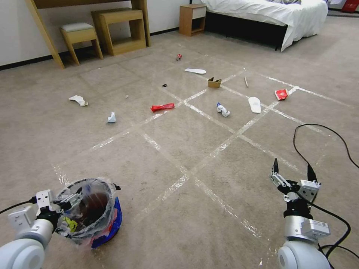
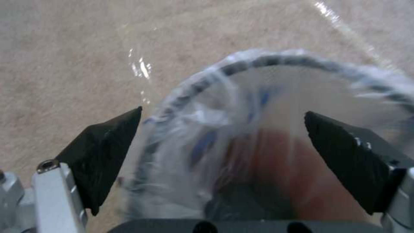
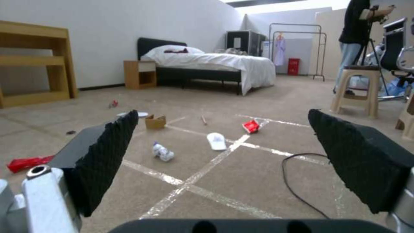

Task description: Pick up the trash bin and place the garbage on the floor into it.

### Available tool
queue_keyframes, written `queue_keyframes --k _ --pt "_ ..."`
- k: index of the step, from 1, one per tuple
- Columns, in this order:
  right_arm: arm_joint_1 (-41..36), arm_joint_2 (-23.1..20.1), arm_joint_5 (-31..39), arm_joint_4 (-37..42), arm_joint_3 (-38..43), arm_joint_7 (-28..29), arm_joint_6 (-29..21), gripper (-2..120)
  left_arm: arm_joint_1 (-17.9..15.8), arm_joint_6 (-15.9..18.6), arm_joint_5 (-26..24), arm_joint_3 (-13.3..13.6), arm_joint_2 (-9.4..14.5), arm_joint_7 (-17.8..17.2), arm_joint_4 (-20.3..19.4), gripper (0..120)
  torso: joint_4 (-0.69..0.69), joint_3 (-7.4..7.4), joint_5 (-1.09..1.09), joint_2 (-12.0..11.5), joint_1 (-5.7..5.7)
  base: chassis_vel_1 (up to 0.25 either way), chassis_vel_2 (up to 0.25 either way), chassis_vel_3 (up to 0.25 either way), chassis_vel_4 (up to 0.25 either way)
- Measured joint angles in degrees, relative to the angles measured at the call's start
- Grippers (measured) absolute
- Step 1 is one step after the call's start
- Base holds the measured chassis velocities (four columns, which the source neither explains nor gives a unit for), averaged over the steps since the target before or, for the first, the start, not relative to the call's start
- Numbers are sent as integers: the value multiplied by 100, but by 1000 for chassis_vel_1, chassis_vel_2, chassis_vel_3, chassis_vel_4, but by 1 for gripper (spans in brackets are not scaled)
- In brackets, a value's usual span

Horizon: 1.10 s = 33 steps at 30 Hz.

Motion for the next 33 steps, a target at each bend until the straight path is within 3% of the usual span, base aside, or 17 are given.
queue_keyframes --k 3,9,11,16,30,33 --pt "-22 -3 5 -5 38 18 0 100 2 216 -357 -68 285 -88 234 98 0 0 1 0 0 0 0 0 0" --pt "-25 28 -4 -30 40 39 -1 100 27 366 -623 -85 480 -210 390 98 0 0 1 0 0 0 0 0 0" --pt "-15 48 -16 -43 38 50 -9 100 67 549 -1003 -88 560 -403 400 98 0 0 1 0 0 0 0 0 0" --pt "12 71 -21 -78 36 70 -15 100 51 732 -1319 -20 711 -497 505 98 0 0 1 0 0 0 0 0 0" --pt "48 80 -32 -175 43 125 -33 100 -241 1012 -1876 183 826 -614 859 96 0 0 2 0 0 0 0 0 0" --pt "50 87 -40 -193 33 128 -35 100 -268 1027 -1969 186 861 -619 934 90 0 0 3 0 0 0 0 0 0"
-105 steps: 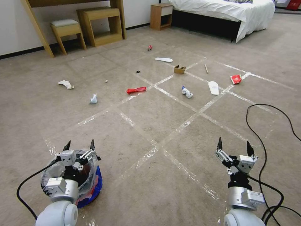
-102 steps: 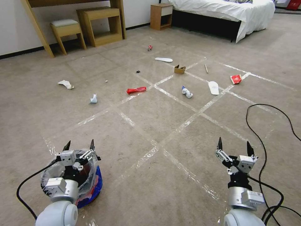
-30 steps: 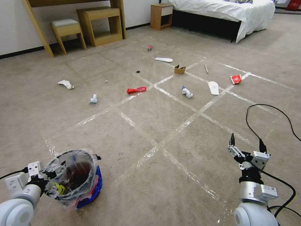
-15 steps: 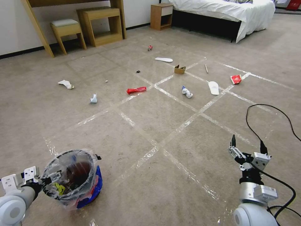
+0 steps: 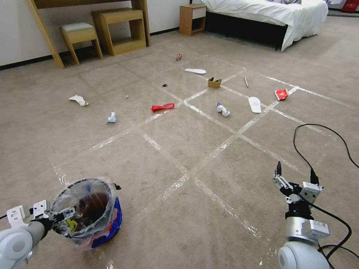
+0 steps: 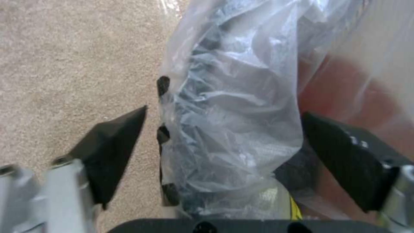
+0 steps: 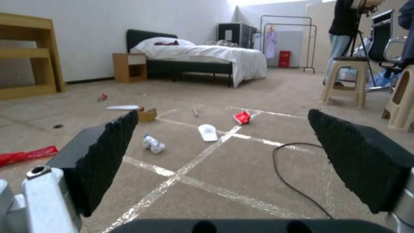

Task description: Pick up the trash bin and place the garbage on the floor into it.

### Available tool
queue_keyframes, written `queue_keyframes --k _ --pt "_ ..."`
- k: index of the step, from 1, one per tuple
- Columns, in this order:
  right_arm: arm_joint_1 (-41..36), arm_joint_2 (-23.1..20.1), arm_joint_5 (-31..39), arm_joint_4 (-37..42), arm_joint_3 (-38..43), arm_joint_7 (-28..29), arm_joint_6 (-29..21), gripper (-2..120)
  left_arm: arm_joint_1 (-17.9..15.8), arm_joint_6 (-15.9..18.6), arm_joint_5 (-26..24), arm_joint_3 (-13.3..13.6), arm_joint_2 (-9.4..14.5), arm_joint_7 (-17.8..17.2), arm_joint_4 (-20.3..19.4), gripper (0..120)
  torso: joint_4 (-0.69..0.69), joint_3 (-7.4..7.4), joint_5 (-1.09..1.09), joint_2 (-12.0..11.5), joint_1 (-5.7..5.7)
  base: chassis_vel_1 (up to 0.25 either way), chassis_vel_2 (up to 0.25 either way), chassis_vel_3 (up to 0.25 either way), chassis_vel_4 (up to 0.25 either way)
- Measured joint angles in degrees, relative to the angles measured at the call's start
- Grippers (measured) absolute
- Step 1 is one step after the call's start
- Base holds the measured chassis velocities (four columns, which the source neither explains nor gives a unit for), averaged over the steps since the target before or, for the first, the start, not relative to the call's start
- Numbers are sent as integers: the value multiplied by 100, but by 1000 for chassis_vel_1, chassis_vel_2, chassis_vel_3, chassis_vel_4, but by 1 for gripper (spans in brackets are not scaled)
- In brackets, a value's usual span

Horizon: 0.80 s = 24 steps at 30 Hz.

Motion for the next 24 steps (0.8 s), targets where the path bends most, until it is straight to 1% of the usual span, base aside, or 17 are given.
queue_keyframes --k 1,4,5,7,8,9,11,12,13,14,16,17,18,19,21,22,24 --pt "0 0 0 0 0 0 0 100 0 0 0 0 0 0 0 90 0 0 0 0 0 0 0 0 0" --pt "13 20 -17 -14 -20 2 -2 100 -10 26 -43 2 22 -10 74 78 0 0 3 0 0 0 0 0 0" --pt "13 20 -17 -14 -20 2 -2 100 -10 26 -43 2 22 -10 74 78 0 0 3 0 0 0 0 0 0" --pt "18 27 -25 -27 -26 5 -3 100 -10 29 -52 1 26 13 116 69 1 -1 5 0 0 0 0 0 0" --pt "19 27 -27 -36 -27 8 -5 100 -9 29 -53 -2 26 35 141 63 1 -1 5 0 0 0 0 0 0" --pt "19 27 -27 -36 -27 8 -5 100 -9 29 -53 -2 26 35 141 63 1 -1 5 0 0 0 0 0 0" --pt "16 27 -30 -38 -28 11 -7 100 -6 29 -46 5 18 60 146 54 1 -1 5 0 0 0 0 0 0" --pt "10 26 -31 -38 -29 13 -7 100 0 28 -45 13 2 68 130 49 1 -1 6 0 0 0 0 0 0" --pt "10 26 -31 -38 -29 13 -7 100 0 28 -45 13 2 68 130 49 1 -1 6 0 0 0 0 0 0" --pt "3 23 -31 -33 -29 15 -7 100 9 28 -39 23 -12 74 100 43 1 -1 5 0 0 0 0 0 0" --pt "-9 21 -32 -11 -28 18 -7 100 22 27 -10 41 -33 78 35 36 1 -1 4 0 0 0 0 0 0" --pt "-20 19 -32 3 -26 20 -7 100 29 26 0 46 -44 79 -3 29 1 -1 3 1 0 0 0 0 0" --pt "-20 19 -32 3 -26 20 -7 100 29 26 0 46 -44 79 -3 29 1 -1 3 1 0 0 0 0 0" --pt "-30 17 -32 12 -20 21 -4 100 37 27 1 47 -51 80 -35 26 1 -1 2 0 0 0 0 0 0" --pt "-54 16 -34 35 -15 25 10 100 61 30 24 48 -60 99 -87 16 1 -1 1 1 0 0 0 0 0" --pt "-54 16 -34 35 -15 25 10 100 61 30 24 48 -60 99 -87 16 1 -1 1 1 0 0 0 0 0" --pt "-70 16 -38 51 -12 30 20 100 94 31 54 47 -54 139 -114 7 1 -1 0 1 0 0 0 0 0"
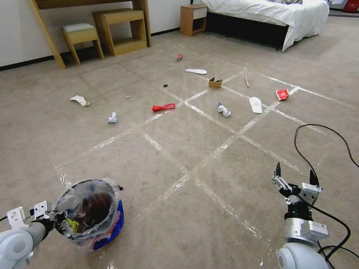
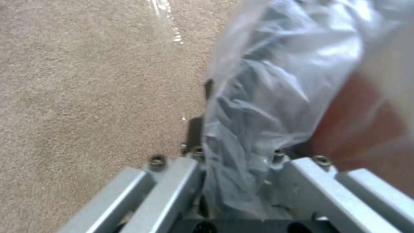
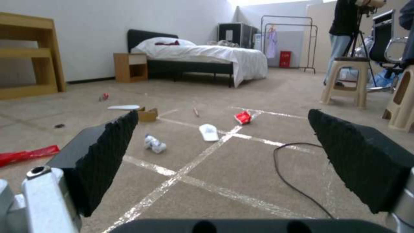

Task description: Pick up the trash bin and place the garbage on the floor into it.

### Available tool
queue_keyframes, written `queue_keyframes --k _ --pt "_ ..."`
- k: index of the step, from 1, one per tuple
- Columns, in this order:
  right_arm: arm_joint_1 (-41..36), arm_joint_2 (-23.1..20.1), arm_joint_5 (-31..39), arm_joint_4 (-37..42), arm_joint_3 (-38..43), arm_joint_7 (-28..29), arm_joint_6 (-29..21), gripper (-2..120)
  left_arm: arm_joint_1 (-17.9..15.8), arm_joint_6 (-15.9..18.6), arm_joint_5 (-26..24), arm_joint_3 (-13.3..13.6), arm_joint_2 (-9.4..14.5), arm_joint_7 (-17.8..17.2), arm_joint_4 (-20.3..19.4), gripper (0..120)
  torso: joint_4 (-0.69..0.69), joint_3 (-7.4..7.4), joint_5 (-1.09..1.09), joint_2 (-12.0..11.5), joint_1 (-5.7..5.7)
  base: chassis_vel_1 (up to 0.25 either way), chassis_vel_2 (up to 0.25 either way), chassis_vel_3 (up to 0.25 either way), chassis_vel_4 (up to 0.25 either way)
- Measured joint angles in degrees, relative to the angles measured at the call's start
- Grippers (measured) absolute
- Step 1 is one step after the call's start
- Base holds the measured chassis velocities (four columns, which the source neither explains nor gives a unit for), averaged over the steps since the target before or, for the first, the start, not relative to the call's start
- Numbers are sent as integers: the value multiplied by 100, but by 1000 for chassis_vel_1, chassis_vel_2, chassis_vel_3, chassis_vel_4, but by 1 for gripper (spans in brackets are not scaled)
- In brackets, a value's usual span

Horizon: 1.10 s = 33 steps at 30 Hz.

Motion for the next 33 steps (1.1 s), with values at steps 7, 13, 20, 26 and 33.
queue_keyframes --k 7,13,20,26,33 --pt "-68 -27 27 37 -40 5 31 100 67 15 66 -26 -65 33 -74 1 -1 0 1 0 0 0 0 0 0" --pt "-80 -65 93 73 -55 5 48 100 112 47 58 -154 -240 -31 -228 0 -2 1 -7 0 0 0 0 0 0" --pt "-106 -197 212 170 -61 8 45 100 159 195 -303 -555 -651 -256 -771 0 -4 2 -7 -2 0 0 0 0 0" --pt "-99 -281 275 203 -57 17 22 100 335 259 -610 -1015 -631 -381 -1096 0 -2 2 -4 -2 0 0 0 0 0" --pt "-66 -355 342 205 -17 21 21 100 745 295 -796 -1446 -525 -449 -1514 0 0 1 -1 -1 0 0 0 0 0"
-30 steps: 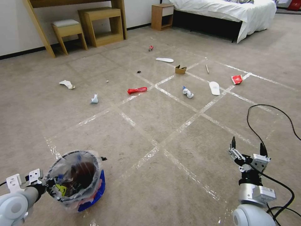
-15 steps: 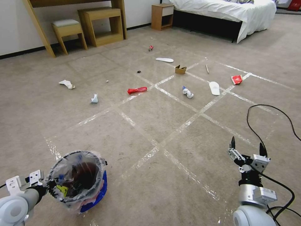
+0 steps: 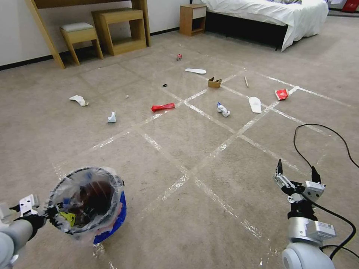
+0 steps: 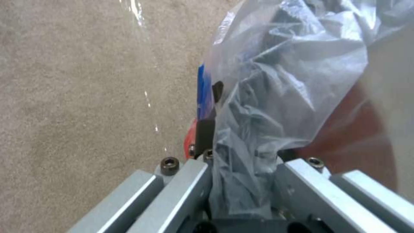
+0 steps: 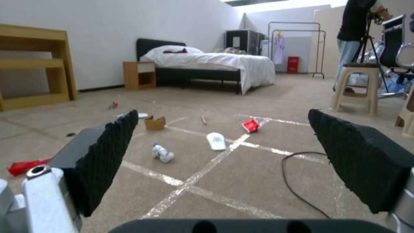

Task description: Pick up the trash bin and place the garbage on the floor into it.

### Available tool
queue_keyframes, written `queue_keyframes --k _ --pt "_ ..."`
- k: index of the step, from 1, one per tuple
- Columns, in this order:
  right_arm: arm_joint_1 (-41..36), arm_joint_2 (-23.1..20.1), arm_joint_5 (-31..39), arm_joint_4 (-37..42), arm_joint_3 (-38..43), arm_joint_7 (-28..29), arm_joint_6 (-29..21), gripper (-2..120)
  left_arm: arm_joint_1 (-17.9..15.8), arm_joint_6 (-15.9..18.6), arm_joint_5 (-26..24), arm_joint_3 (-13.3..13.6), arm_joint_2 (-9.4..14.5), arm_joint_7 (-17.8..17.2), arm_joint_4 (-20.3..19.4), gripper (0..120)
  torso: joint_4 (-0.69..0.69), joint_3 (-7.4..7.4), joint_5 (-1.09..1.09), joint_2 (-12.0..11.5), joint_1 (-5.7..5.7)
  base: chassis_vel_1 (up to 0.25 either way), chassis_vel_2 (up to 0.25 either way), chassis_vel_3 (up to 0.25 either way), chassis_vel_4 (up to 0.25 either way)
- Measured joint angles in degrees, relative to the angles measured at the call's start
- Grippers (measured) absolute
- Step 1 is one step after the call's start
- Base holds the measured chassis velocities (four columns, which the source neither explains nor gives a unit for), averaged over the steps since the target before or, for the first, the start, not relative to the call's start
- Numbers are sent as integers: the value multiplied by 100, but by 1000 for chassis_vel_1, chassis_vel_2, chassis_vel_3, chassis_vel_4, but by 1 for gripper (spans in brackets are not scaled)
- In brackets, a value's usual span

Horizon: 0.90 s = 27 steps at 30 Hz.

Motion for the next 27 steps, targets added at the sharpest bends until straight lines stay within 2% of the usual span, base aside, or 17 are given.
queue_keyframes --k 14,27 --pt "-8 49 -141 -75 -22 -263 85 100 -97 -24 113 119 -75 10 45 0 0 -1 0 0 0 0 0 0 0" --pt "-2 47 -111 -75 -21 -348 84 100 -194 -49 164 211 -28 31 183 0 0 1 0 0 0 -104 105 113 -100"
